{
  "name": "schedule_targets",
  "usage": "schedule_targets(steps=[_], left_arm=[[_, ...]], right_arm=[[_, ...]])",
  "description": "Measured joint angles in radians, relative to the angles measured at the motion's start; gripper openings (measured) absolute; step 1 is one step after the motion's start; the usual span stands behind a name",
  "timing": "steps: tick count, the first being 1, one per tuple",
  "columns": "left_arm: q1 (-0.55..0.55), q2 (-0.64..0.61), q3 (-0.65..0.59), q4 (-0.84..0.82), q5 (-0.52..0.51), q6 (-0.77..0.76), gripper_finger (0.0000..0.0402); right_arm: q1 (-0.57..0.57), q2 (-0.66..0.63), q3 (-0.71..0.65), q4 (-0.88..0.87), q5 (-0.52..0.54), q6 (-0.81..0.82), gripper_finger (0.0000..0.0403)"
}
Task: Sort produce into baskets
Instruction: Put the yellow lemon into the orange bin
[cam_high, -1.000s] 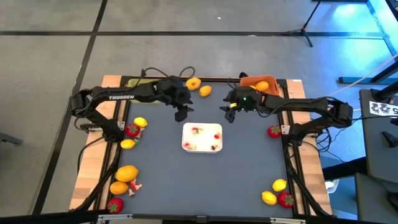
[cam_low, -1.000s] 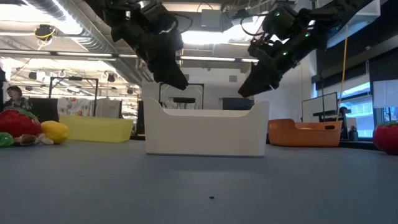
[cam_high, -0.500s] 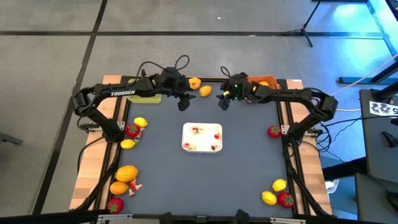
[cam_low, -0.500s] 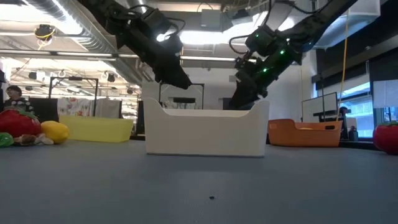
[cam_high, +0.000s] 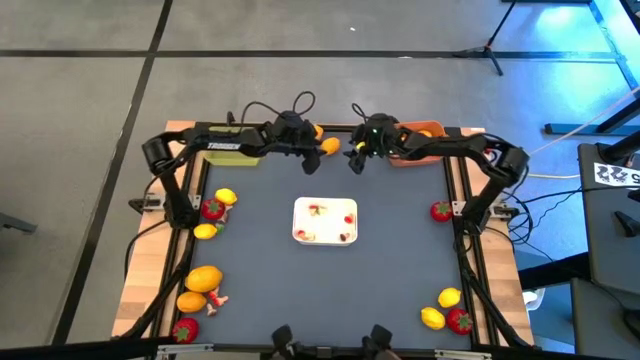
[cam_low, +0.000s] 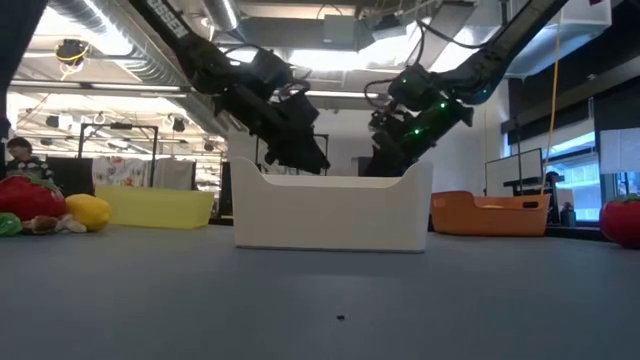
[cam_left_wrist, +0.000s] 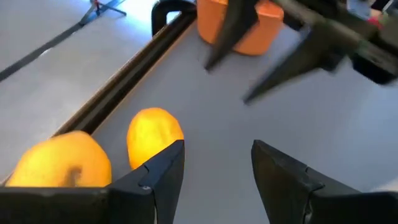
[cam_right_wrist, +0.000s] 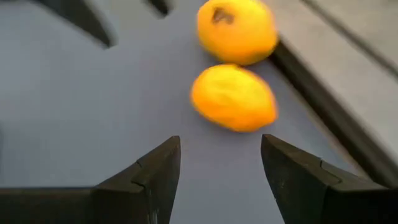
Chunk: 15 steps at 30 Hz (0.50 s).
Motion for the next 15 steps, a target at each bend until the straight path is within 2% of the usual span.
schedule_targets(steps=[7,11,15], left_arm=[[0.013,0.034,0.08,-0.049,-0.002,0.016,0.0186],[0.033,0.033,0.088,-0.052,-0.012,0.022,0.021],[0.052,0.041,0.087,-0.05,-0.013,0.01,0.0239]], right_arm=[[0.003,0.021,0.014,-0.008,-0.011,0.016,0.0223],[0.001,0.021,0.014,-0.005,-0.067,0.035,0.0223],[0.003,0.021,0.014,0.039,-0.068,0.031,0.0223]])
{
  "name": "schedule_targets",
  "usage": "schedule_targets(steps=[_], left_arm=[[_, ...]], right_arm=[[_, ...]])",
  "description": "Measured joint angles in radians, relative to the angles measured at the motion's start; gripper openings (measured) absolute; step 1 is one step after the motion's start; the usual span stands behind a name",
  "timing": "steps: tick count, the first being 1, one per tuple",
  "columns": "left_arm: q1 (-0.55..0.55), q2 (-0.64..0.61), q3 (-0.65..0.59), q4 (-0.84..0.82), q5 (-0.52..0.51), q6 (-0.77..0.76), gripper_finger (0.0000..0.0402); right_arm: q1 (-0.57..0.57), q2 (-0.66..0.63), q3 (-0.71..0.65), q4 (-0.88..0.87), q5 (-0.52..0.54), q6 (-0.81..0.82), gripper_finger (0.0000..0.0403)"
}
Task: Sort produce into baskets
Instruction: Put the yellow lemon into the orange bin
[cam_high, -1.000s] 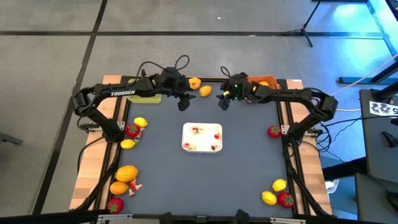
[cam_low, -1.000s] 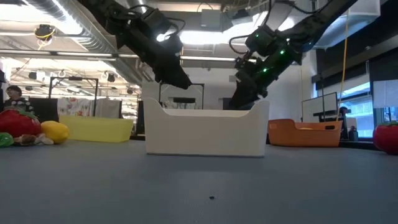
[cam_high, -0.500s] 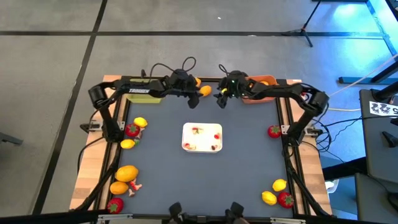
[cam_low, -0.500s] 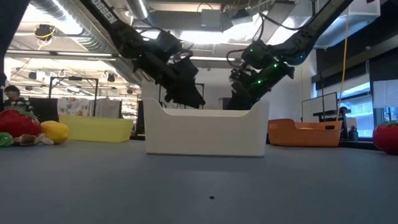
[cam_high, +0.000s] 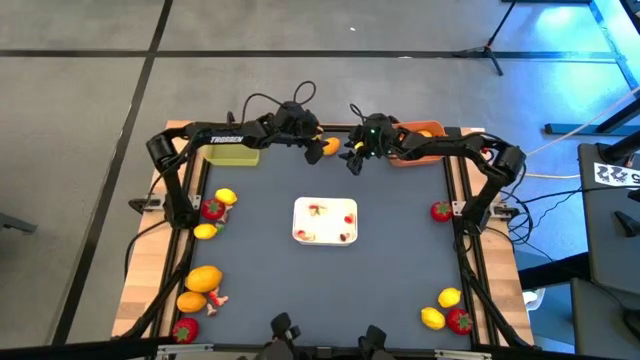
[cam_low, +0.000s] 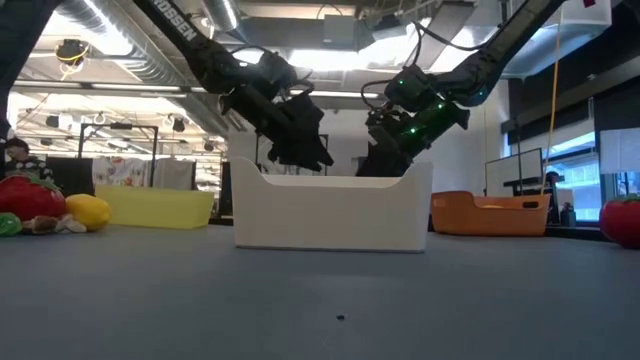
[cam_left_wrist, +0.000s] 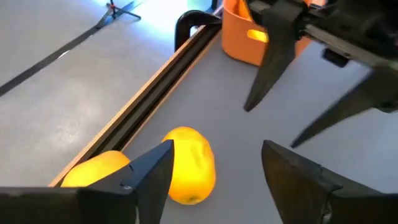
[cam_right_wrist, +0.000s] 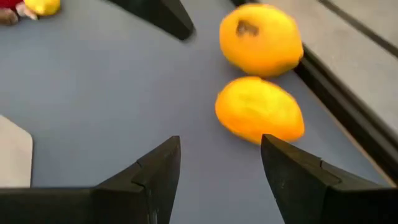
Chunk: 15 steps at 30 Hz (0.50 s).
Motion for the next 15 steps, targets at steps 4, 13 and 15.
schedule_targets(steps=[4,13,15], left_arm=[[0.016,0.013,-0.002,0.005,-0.014,-0.032,0.0254],[0.018,0.016,-0.002,-0.031,-0.016,-0.035,0.0249],[0.018,0.01,-0.002,-0.061,-0.016,-0.004,0.0249]], right_arm=[[-0.001,0.0,0.0,0.05,0.01,0.0,0.0223],[-0.002,0.066,0.088,0.04,0.01,0.002,0.0223],[-0.002,0.098,0.132,-0.003,0.009,0.0,0.0223]])
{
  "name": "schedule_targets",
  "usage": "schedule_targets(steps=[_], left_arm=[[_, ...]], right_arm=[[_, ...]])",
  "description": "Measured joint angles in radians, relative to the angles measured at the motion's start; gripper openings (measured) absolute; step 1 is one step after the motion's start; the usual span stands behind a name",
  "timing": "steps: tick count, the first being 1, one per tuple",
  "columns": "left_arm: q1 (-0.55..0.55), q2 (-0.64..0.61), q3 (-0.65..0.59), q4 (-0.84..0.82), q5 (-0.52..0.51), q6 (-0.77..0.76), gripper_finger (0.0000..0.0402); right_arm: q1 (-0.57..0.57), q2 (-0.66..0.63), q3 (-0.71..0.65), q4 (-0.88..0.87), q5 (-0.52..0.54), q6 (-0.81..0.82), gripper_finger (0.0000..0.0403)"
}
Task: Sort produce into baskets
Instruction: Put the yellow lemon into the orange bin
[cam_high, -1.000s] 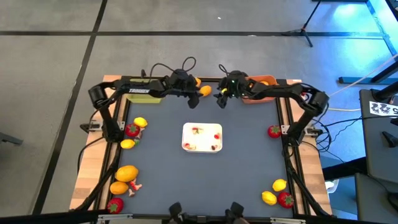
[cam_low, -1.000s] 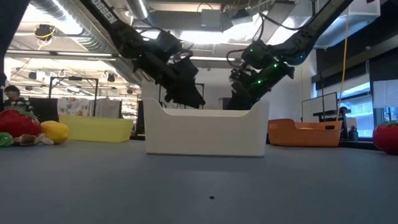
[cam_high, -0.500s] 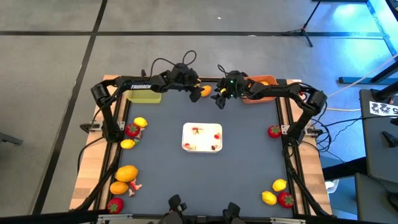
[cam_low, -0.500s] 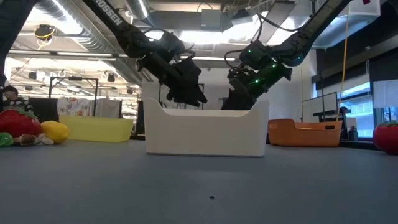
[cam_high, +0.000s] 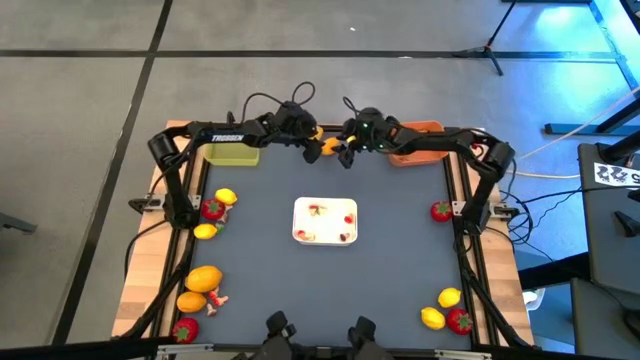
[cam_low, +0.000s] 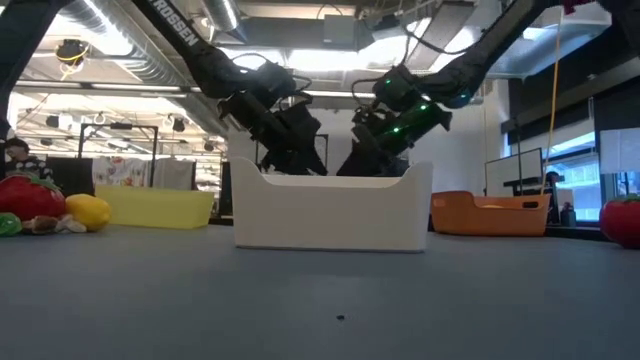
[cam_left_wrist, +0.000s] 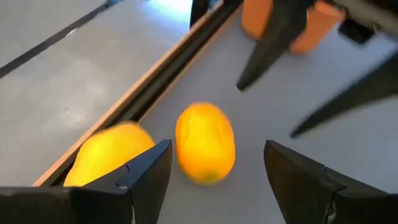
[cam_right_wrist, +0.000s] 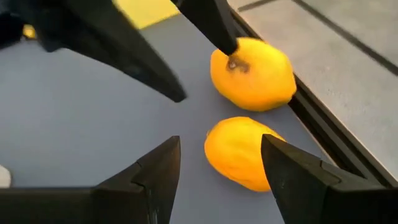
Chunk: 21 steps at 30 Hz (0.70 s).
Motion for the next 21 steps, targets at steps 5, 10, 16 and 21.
schedule_targets(steps=[5,10,16,21], left_arm=[[0.017,-0.054,0.0,-0.136,0.0,0.044,0.0251],[0.024,-0.103,0.0,-0.238,-0.001,0.056,0.0251],[0.023,-0.136,0.0,-0.298,-0.005,0.086,0.0251],[0.028,-0.146,0.0,-0.333,-0.033,0.089,0.0251]], right_arm=[[0.002,0.081,0.122,-0.099,0.006,-0.025,0.0223],[0.002,0.134,0.223,-0.185,0.049,-0.043,0.0223],[0.002,0.196,0.362,-0.311,0.034,-0.054,0.0223],[0.0,0.237,0.398,-0.355,0.026,-0.095,0.0223]])
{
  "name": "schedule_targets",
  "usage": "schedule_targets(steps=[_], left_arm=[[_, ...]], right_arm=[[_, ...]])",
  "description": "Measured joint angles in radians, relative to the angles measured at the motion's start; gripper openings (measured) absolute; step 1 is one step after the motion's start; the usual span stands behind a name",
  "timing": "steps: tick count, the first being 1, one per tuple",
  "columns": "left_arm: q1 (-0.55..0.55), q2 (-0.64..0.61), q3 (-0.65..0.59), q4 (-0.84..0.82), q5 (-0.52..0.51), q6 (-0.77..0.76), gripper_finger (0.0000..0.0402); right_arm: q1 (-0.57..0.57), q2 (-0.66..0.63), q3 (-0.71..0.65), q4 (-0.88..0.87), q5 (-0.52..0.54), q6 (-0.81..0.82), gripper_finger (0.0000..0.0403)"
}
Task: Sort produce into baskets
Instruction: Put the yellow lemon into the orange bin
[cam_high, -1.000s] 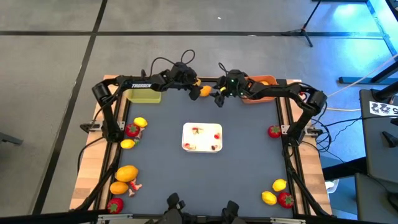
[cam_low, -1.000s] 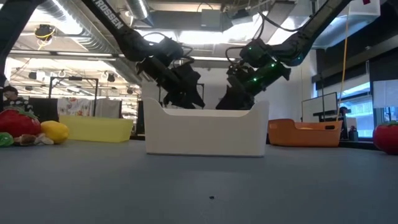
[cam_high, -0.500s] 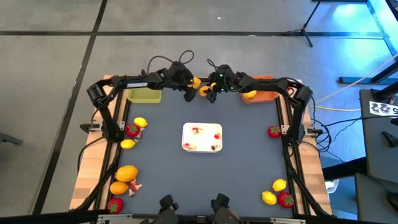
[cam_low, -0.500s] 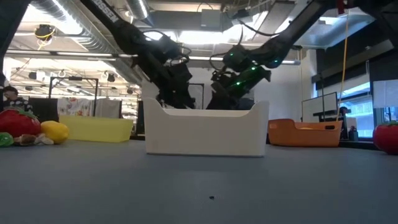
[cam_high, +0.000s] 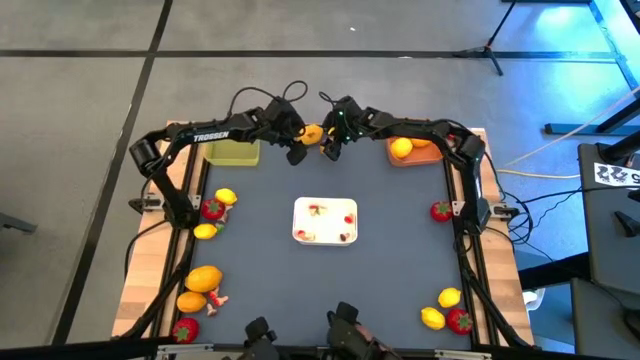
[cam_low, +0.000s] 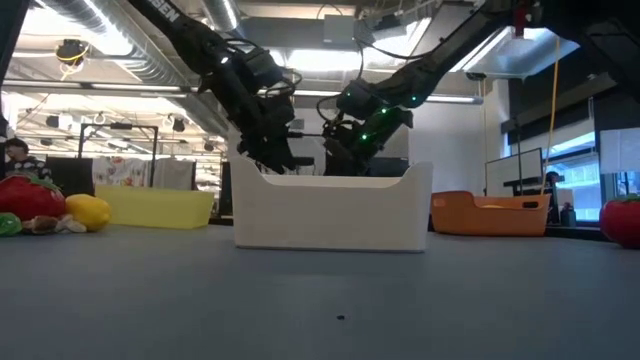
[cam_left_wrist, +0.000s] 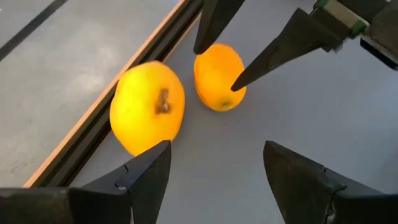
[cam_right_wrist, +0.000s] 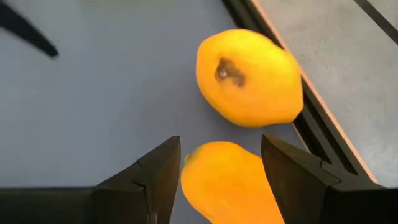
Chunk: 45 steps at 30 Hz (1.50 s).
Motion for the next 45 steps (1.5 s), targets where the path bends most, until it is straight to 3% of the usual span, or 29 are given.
schedule_targets(steps=[8,26,35,45], left_arm=[[0.0,0.0,-0.009,-0.033,-0.001,0.008,0.0251],[-0.001,0.0,-0.01,-0.046,-0.001,0.015,0.0251],[-0.001,0.0,-0.01,-0.048,-0.001,0.011,0.0251],[-0.001,0.001,-0.01,-0.048,-0.001,0.012,0.0251]], right_arm=[[-0.003,0.002,0.0,-0.013,0.008,-0.068,0.0223],[-0.006,-0.003,-0.07,-0.035,-0.022,-0.432,0.0223],[-0.002,-0.023,-0.07,-0.118,0.091,-0.352,0.0223],[0.005,-0.118,-0.077,-0.298,0.082,-0.287,0.0223]])
